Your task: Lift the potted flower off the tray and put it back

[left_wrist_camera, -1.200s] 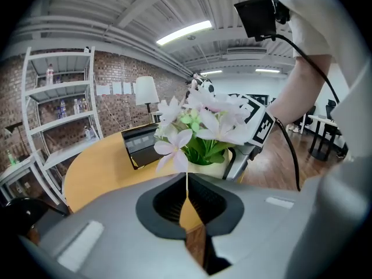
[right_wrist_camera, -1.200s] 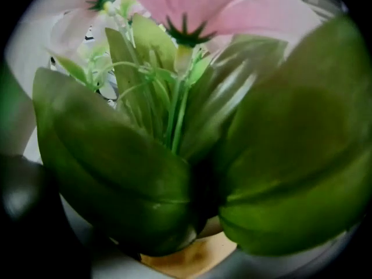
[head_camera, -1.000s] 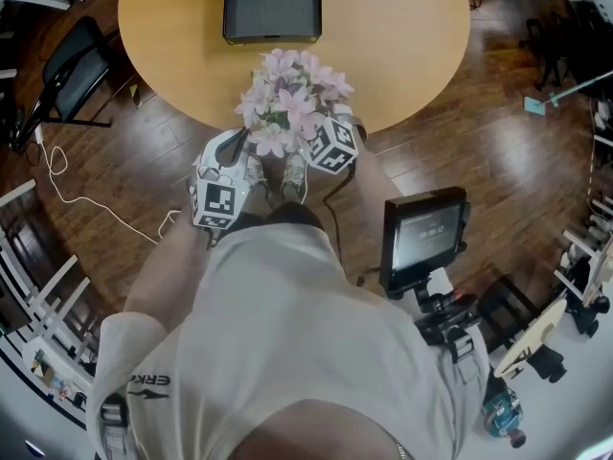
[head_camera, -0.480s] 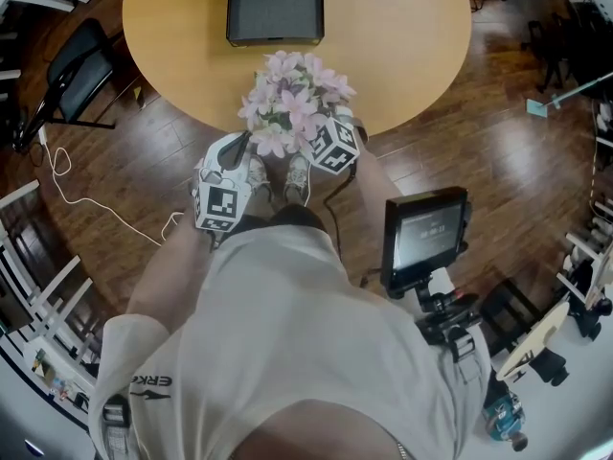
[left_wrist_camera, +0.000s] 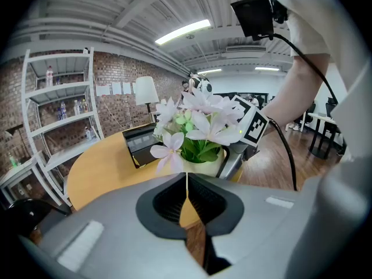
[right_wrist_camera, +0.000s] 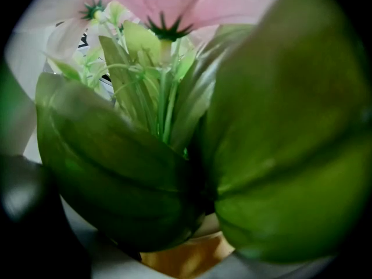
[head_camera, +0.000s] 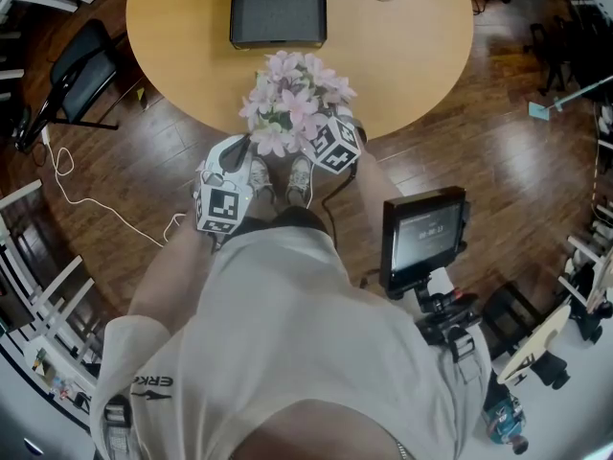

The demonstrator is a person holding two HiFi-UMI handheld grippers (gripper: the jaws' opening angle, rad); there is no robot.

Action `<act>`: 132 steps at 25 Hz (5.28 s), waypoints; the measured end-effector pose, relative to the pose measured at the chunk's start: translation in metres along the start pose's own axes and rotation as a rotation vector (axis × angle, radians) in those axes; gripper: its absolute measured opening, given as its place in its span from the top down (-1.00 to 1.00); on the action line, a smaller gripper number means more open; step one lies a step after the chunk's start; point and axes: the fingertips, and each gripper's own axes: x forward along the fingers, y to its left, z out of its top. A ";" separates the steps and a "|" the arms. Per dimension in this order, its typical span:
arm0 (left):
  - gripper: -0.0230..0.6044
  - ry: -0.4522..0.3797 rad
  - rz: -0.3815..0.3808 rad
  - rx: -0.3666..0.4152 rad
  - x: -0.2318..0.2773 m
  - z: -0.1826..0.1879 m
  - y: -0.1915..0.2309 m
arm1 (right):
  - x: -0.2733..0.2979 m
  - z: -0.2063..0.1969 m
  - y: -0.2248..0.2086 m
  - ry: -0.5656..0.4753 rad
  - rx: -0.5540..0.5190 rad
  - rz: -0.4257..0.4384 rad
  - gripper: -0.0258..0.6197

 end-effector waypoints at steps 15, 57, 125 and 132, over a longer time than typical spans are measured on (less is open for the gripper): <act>0.90 -0.019 0.005 0.015 -0.008 0.003 0.007 | -0.011 0.022 -0.009 -0.065 0.009 -0.063 -0.87; 0.90 -0.306 0.153 0.074 -0.069 0.085 0.042 | -0.163 0.240 -0.091 -0.294 -0.284 -0.434 -0.87; 0.90 -0.121 0.183 -0.077 0.046 0.051 0.155 | 0.058 0.114 -0.202 0.128 -0.020 0.004 -0.87; 0.90 -0.138 0.190 -0.063 0.026 0.055 0.145 | 0.034 0.125 -0.191 0.056 0.025 -0.033 -0.94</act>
